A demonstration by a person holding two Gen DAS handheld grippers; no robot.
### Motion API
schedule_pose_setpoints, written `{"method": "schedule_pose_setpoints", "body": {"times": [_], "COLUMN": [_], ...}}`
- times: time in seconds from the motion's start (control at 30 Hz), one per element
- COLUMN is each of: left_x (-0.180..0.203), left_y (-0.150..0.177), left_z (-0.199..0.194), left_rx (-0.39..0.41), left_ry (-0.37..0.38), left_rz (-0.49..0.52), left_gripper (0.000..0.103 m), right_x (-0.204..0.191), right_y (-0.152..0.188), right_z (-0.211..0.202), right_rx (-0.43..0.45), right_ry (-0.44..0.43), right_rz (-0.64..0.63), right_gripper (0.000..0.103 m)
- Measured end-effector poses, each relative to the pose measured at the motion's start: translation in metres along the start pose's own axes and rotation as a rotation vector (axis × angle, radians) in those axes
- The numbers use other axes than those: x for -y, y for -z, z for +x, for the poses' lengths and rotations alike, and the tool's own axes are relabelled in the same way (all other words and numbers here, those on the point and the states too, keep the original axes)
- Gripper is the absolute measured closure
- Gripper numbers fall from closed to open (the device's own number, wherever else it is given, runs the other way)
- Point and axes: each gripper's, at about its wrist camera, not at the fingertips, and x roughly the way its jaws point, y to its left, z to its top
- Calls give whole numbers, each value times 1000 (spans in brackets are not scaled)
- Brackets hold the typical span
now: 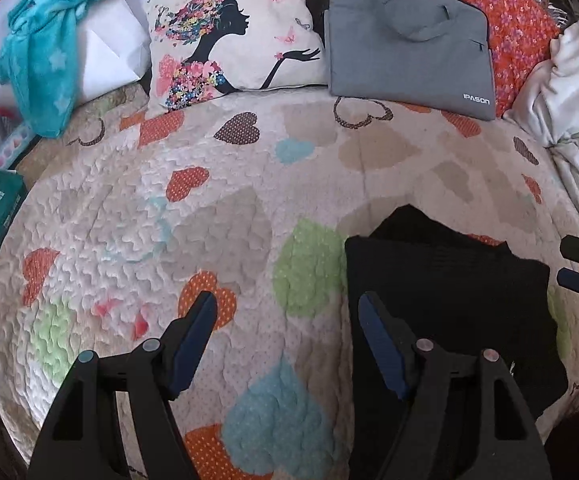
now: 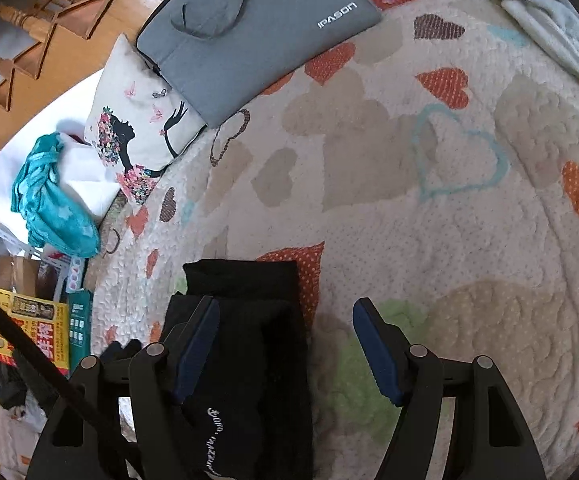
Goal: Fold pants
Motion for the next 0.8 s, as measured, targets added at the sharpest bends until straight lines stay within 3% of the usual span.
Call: {"method": "schedule_pose_setpoints", "body": {"times": [0.37, 0.8], "left_x": [1, -2], "left_y": [8, 14], "left_z": [-4, -1], "left_rx": [-13, -38], "left_ry": [60, 74], "left_rz": [-9, -31], "left_gripper": [31, 31], "right_x": [-12, -10], "right_y": [13, 15], "right_z": [13, 11], "right_rx": [-34, -31], "right_ry": [14, 14], "right_rz": [-33, -34], "right_gripper": [28, 27]}}
